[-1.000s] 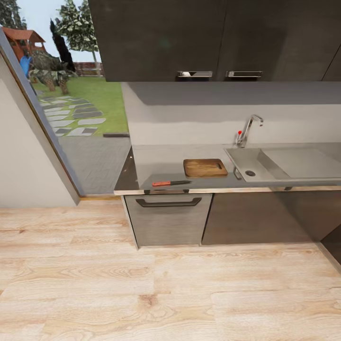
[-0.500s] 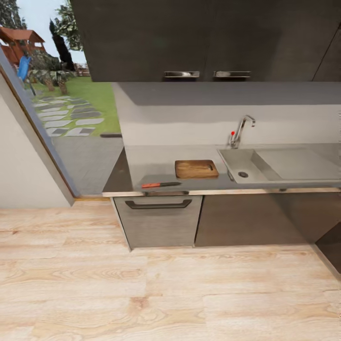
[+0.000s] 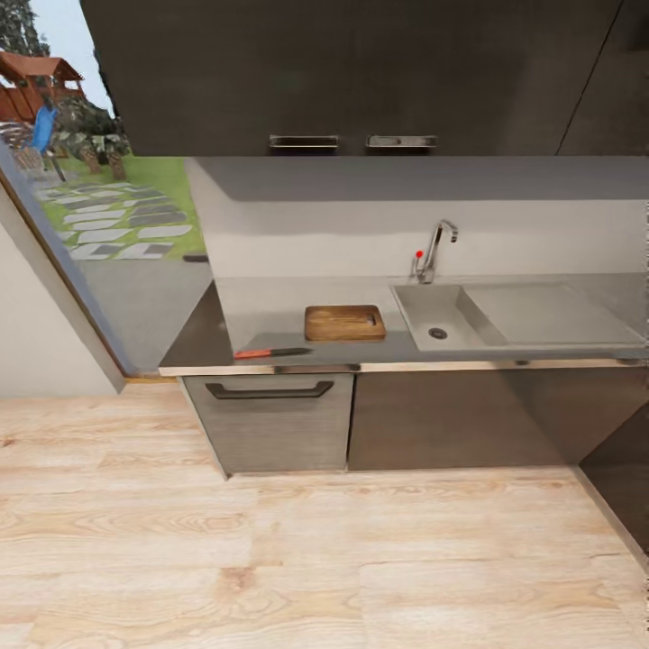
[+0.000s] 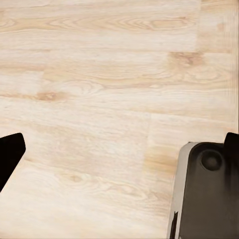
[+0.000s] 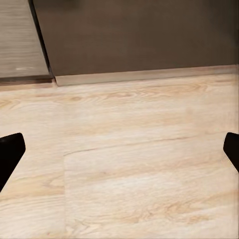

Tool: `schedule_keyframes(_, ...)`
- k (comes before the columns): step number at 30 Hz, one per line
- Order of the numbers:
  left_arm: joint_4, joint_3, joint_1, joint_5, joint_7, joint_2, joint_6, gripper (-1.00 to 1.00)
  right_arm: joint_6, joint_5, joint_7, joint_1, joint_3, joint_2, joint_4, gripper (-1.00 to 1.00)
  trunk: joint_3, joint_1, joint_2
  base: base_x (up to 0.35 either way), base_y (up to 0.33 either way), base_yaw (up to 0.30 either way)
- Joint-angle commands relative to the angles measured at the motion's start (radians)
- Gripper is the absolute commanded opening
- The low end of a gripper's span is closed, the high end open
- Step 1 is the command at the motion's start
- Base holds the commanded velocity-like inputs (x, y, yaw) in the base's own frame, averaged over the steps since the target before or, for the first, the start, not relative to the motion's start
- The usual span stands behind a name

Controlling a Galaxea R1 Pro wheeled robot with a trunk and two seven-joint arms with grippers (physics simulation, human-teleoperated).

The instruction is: In the kitchen, take the Vidalia onion out of the sink, dice it on the chopping board with the paring knife, put the diced onion into the bowl on the countertop, then place both the paring knife and the chopping board into the sink.

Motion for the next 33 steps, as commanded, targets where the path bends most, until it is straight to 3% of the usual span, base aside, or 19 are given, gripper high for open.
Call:
schedule_keyframes(1, -0.002, -0.005, 0.001, 0.006, 0.003, 0.000, -0.001, 1.00, -0.002, 0.011, -0.004, -0.001, -0.008, 0.000, 0.000, 1.00, -0.002, 0.001, -0.002, 0.000, -0.319, 0.000)
schedule_keyframes(10, -0.002, -0.005, 0.001, 0.006, 0.004, 0.000, -0.001, 1.00, -0.002, 0.010, -0.004, -0.001, -0.008, 0.000, 0.000, 1.00, -0.002, 0.001, -0.002, 0.000, -0.319, -0.013)
schedule_keyframes(23, -0.005, -0.005, 0.001, 0.005, 0.003, 0.000, -0.001, 1.00, -0.002, 0.010, -0.004, -0.001, -0.008, 0.000, 0.000, 1.00, 0.002, 0.001, -0.002, 0.000, -0.319, -0.133)
schedule_keyframes(33, -0.006, -0.005, 0.001, 0.005, 0.003, 0.000, -0.001, 1.00, -0.002, 0.010, -0.005, -0.001, -0.008, 0.002, 0.000, 1.00, 0.002, 0.001, -0.002, 0.028, -0.319, 0.008)
